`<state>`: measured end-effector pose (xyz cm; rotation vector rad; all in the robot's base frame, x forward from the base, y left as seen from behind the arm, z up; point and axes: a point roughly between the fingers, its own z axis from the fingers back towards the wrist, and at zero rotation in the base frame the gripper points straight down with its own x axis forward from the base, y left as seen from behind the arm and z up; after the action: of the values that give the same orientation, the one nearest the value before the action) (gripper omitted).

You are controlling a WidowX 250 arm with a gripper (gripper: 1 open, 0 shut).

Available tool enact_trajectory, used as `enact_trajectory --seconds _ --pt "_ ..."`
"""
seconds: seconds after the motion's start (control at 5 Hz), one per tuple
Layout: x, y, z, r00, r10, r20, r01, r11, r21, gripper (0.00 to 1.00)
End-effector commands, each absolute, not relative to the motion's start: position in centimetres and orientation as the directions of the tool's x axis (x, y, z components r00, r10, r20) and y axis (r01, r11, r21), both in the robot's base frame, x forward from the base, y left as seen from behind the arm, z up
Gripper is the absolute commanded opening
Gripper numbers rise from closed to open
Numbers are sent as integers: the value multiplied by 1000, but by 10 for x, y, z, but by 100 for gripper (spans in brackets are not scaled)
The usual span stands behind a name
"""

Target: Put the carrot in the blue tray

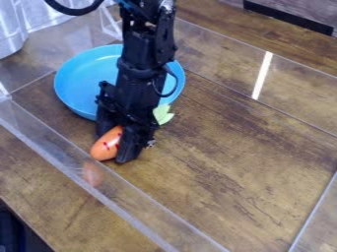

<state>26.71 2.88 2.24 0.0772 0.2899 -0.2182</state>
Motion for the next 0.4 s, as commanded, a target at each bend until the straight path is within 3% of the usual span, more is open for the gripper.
enact_trajectory --seconds 0.0,0.2 --pt "268 26 35 942 -214 -258 238 969 64 0" --pt "266 26 36 942 -213 -259 238 969 69 0"
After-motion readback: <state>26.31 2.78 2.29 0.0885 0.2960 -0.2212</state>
